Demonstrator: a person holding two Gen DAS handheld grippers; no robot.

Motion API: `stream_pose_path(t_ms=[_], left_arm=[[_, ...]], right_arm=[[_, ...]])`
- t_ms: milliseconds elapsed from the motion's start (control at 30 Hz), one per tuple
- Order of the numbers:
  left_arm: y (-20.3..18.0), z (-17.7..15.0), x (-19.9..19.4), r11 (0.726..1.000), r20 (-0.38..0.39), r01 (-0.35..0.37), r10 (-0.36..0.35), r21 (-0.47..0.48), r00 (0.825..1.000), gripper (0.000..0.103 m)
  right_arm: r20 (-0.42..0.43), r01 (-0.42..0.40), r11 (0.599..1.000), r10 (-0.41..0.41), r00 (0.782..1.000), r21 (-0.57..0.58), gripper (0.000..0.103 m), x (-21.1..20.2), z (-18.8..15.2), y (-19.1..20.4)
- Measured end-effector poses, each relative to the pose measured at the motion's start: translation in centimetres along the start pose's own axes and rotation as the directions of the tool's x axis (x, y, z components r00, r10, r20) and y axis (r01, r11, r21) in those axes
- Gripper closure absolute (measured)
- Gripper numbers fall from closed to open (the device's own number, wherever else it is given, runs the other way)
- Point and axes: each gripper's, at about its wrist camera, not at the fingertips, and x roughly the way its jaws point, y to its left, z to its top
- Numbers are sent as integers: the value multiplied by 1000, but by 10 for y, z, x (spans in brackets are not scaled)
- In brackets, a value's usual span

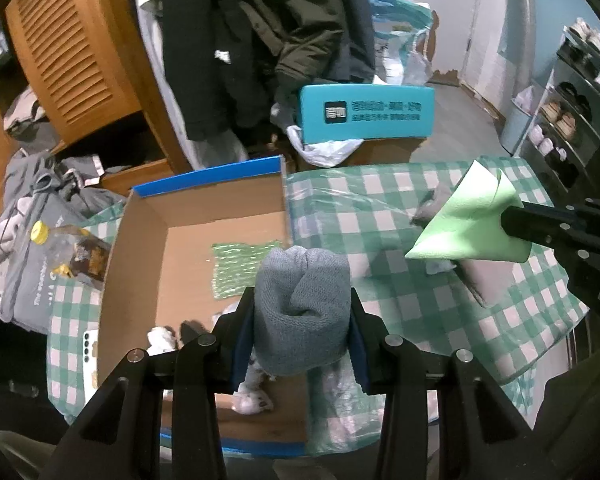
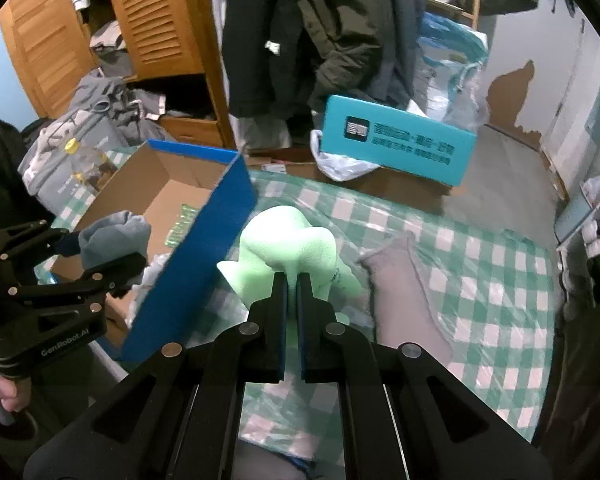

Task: Organize soft objects
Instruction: 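Carry the green cloth and grey sock with both grippers over the cardboard box, then open both grippers over the box to drop cloth and sock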

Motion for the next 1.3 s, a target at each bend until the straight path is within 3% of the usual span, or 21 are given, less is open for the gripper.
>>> stream_pose_path(t_ms=[667, 1300], left_arm=[[78, -19, 2, 991, -14, -70, 68, -117, 998, 61], [133, -39, 23, 974, -73, -96, 82, -207, 994, 61]], right_arm=[[-14, -97, 986, 96, 995, -139, 100, 31, 39, 90], [-91, -170, 961, 153, 984, -219, 100, 74, 56, 160]])
